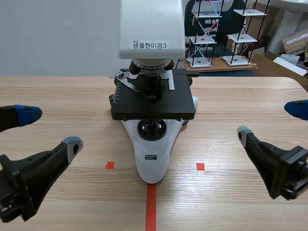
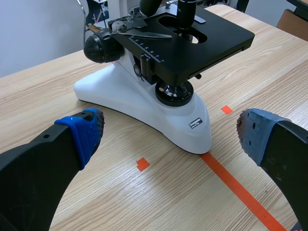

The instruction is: Point at the eyepiece

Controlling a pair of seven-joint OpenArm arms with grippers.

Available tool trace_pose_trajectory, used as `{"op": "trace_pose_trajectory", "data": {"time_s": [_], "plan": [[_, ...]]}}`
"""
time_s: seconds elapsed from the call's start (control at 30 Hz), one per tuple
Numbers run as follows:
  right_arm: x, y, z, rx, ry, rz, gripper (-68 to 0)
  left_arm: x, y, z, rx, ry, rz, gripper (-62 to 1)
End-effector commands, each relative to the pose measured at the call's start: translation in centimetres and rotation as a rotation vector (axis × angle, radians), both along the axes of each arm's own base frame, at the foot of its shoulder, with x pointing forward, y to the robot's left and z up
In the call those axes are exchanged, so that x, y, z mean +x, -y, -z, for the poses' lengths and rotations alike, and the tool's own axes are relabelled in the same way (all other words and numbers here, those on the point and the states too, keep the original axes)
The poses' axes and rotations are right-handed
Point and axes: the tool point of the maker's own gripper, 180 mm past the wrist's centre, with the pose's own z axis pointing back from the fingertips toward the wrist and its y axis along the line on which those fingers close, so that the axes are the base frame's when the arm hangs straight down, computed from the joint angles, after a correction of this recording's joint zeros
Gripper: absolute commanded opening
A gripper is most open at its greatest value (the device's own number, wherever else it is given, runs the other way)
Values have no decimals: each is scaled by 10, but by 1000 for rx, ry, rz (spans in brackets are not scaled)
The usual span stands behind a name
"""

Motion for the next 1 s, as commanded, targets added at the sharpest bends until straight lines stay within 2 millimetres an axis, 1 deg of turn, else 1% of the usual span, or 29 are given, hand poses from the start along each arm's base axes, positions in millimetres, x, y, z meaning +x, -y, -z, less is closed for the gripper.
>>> {"op": "trace_pose_trajectory", "data": {"time_s": [0.0,0.97], "plan": [[2,-5,-10,26,27,-11,-58,0,2,-6,-18,18,1,-28],[2,-6,-12,32,38,-14,-58,0,2,-6,-18,17,1,-28]]}}
